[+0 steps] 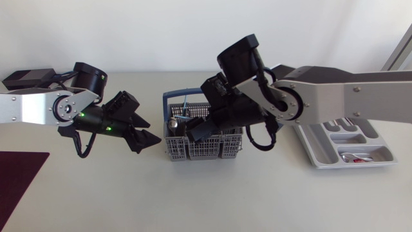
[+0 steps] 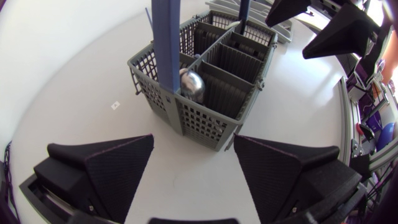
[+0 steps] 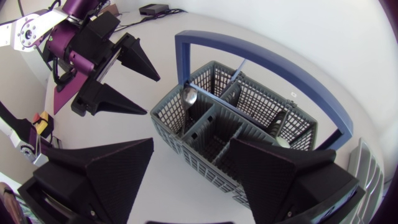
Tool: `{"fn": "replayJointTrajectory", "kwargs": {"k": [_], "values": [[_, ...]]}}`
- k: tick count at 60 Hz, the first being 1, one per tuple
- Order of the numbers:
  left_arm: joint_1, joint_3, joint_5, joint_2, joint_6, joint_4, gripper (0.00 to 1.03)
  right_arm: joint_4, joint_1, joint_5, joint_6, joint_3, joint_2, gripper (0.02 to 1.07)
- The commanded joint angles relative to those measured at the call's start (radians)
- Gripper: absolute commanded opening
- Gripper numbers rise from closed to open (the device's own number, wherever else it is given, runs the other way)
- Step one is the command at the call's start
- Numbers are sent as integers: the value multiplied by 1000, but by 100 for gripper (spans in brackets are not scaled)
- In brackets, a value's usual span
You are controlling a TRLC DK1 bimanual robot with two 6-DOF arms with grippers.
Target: Sort the cutlery from the basket into the organizer compartments.
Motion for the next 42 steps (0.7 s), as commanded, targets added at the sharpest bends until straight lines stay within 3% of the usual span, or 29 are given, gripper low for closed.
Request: {"fn": "replayJointTrajectory", "kwargs": {"k": [1,19,42], "values": [[7,21,23,22,15,9,89,32,20,0,58,29,27,79],[-4,0,28,30,15,55,89,75,36,-1,126,69,90,70],[-1,-43,40,73,18,149,89,184,63,42,192,46,130,69]]}}
